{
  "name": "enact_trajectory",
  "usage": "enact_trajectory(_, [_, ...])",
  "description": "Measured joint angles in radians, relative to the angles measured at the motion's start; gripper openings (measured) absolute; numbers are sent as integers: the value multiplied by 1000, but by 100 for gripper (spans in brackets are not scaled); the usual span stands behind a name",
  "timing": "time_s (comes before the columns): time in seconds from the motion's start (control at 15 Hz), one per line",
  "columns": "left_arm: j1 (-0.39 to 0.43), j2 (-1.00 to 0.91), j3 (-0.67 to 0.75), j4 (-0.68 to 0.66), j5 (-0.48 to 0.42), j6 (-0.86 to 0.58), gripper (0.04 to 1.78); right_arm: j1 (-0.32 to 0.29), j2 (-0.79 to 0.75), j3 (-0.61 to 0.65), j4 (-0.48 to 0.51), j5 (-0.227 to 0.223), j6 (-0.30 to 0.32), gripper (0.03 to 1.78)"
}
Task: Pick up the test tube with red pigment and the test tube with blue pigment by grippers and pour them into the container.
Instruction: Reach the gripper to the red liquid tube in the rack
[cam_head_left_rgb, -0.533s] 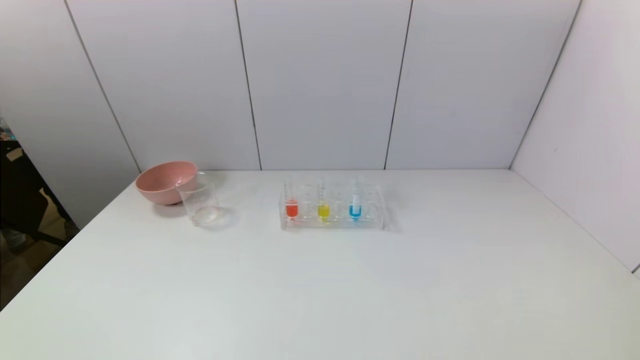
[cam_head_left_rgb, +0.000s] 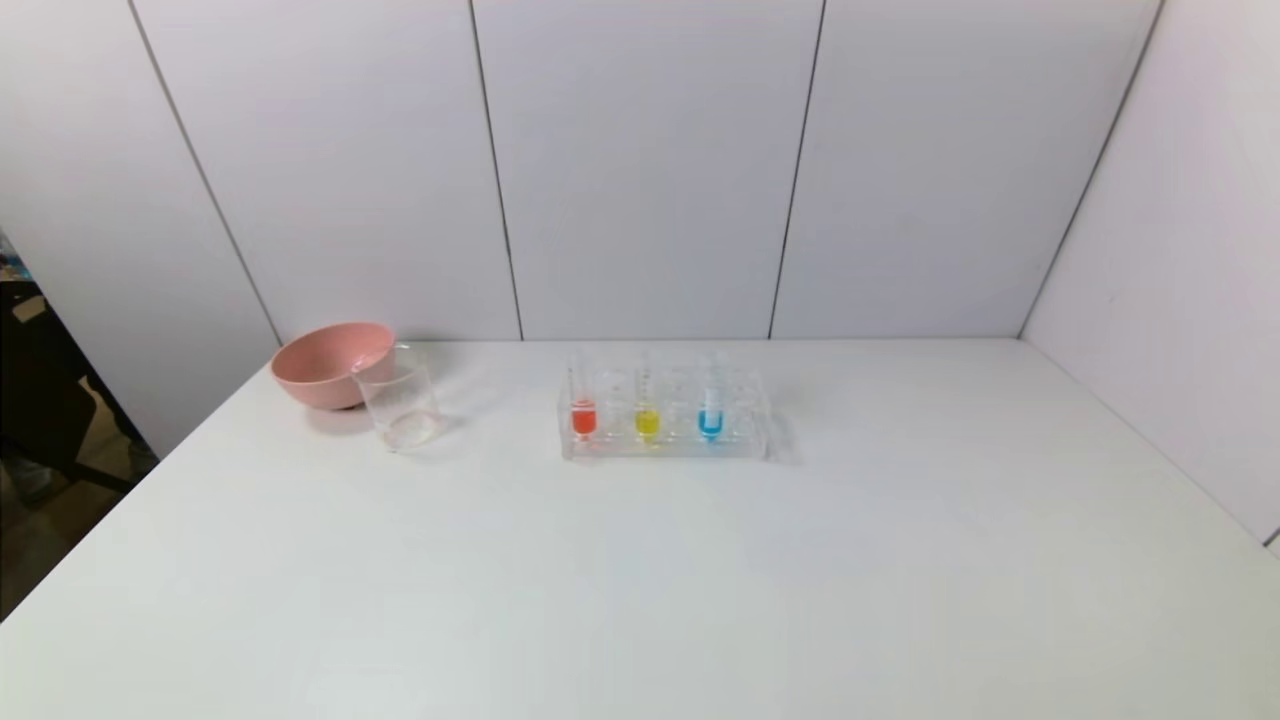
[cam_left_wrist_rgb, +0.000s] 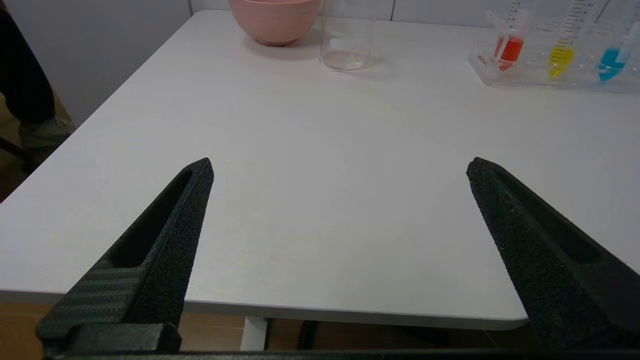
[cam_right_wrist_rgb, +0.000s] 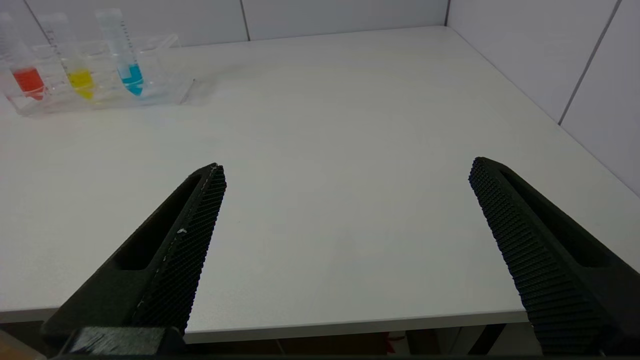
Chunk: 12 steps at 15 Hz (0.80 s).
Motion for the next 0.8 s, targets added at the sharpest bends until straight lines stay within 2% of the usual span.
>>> enact_trajectory(0.47, [1, 4, -47, 16, 0, 36, 177, 0, 0, 0, 0, 0, 0, 177])
enact_trajectory(0.8, [-16, 157, -158, -8, -42, 36, 177, 0, 0, 0, 0, 0, 0, 177])
